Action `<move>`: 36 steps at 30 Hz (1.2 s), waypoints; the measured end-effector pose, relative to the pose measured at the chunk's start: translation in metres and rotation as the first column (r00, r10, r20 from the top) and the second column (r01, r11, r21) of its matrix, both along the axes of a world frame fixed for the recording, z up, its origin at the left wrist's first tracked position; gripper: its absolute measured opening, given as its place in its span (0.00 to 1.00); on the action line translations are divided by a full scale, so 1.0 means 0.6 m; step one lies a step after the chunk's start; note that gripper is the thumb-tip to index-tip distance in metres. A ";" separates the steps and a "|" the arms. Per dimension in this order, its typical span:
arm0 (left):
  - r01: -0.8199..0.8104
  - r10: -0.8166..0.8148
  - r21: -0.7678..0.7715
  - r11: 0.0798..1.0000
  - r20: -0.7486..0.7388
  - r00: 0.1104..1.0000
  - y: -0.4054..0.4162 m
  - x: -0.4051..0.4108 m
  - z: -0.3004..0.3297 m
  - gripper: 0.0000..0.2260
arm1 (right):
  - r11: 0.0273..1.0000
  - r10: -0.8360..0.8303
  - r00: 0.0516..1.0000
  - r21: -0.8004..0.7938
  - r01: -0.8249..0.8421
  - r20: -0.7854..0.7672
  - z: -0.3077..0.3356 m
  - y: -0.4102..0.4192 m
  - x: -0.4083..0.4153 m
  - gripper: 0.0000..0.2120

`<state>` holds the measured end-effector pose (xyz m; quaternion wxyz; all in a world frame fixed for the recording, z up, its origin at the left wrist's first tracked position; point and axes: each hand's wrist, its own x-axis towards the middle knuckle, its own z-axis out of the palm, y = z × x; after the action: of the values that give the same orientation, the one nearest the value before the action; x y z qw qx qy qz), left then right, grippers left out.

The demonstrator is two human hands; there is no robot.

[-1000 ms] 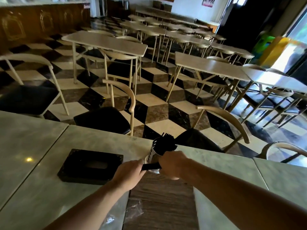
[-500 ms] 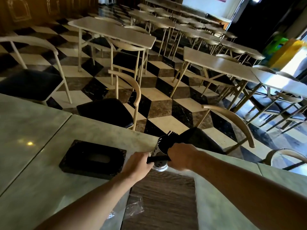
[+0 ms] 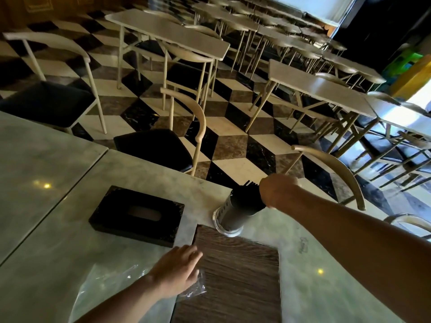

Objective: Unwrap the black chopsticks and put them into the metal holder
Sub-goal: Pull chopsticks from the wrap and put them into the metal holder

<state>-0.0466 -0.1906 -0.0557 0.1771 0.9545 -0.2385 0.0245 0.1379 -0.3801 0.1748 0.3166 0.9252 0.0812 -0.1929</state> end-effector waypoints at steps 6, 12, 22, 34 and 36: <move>-0.072 0.077 0.083 0.994 -0.063 0.995 0.016 -0.041 -0.057 0.27 | 0.984 -0.075 0.997 -0.164 0.072 -0.010 -0.034 0.026 0.016 0.15; -0.086 0.091 0.117 0.989 -0.037 0.995 0.033 -0.064 -0.105 0.30 | 0.989 0.073 0.991 -0.118 -0.086 -0.108 -0.037 0.070 0.023 0.15; -0.093 0.092 0.026 0.995 0.046 0.995 0.032 -0.067 -0.147 0.28 | 0.919 0.253 0.867 -0.173 -0.354 -0.430 -0.071 0.130 0.059 0.12; -0.109 0.108 0.033 0.993 0.020 0.994 0.031 -0.066 -0.151 0.32 | 0.947 0.289 0.872 -0.018 -0.322 -0.395 -0.137 0.079 0.086 0.11; -0.105 0.104 0.037 0.994 0.015 0.994 0.031 -0.067 -0.153 0.32 | 0.950 0.267 0.869 -0.038 -0.310 -0.416 -0.143 0.073 0.097 0.12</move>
<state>-0.0867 -0.1722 -0.1477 0.1560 0.9687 -0.1899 0.0353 0.1958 -0.3361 0.0889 0.3656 0.8244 0.2726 -0.3352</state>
